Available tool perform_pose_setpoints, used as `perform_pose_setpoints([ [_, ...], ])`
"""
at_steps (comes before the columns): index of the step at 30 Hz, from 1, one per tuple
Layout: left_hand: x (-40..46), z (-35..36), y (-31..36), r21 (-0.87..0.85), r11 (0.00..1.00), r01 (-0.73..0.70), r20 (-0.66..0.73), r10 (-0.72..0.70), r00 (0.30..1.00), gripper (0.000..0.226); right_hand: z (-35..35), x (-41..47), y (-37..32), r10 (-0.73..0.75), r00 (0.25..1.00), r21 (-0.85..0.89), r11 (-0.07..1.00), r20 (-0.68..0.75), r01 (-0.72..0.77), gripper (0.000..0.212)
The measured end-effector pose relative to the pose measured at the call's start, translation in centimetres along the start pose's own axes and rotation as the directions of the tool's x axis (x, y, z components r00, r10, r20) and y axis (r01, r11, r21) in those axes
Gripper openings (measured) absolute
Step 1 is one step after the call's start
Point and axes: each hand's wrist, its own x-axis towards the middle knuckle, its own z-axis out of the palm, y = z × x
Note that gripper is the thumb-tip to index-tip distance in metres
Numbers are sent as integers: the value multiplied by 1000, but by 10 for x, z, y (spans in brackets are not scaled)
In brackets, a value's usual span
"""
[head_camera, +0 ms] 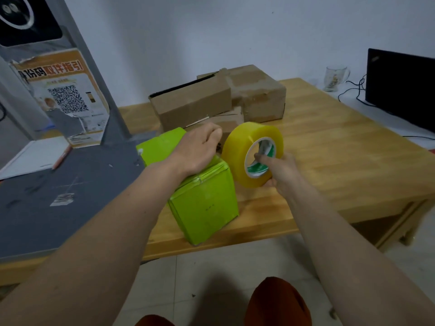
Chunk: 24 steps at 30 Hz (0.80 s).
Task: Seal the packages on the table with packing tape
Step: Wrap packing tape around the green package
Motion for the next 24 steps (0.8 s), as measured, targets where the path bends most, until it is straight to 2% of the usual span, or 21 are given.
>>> perform_pose_setpoints([
  [5, 11, 0, 4, 55, 998, 1, 122, -8, 992, 45, -3, 4, 2, 34, 998, 20, 999, 51, -36, 11],
  [9, 20, 1, 9, 154, 988, 12, 285, -56, 957, 57, -2, 3, 13, 103, 994, 16, 994, 44, -104, 12],
  [13, 32, -9, 25, 221, 975, 27, 525, -142, 839, 60, -1, 4, 15, 87, 996, 30, 996, 24, -88, 16],
  [15, 43, -14, 34, 289, 957, 13, 607, -194, 771, 70, -4, 6, 12, 55, 998, 28, 998, 35, -56, 14],
  [17, 53, -15, 41, 319, 947, 34, 682, -254, 686, 70, -9, 8, 8, 17, 999, 11, 1000, 49, -17, 12],
  [19, 58, -13, 44, 290, 952, 97, 752, -289, 592, 78, -14, 12, 4, -45, 998, 12, 999, 42, 45, 11],
  [20, 58, -10, 44, 269, 954, 134, 768, -296, 568, 85, -16, 13, 2, -77, 997, 8, 997, 26, 77, 12],
  [22, 56, -2, 37, 166, 959, 230, 785, -270, 557, 90, -21, 17, -3, -106, 994, -16, 994, -15, 106, 14],
  [24, 54, 6, 29, 30, 946, 322, 792, -219, 569, 80, -22, 20, -7, -126, 992, -49, 991, -14, 125, 18],
])
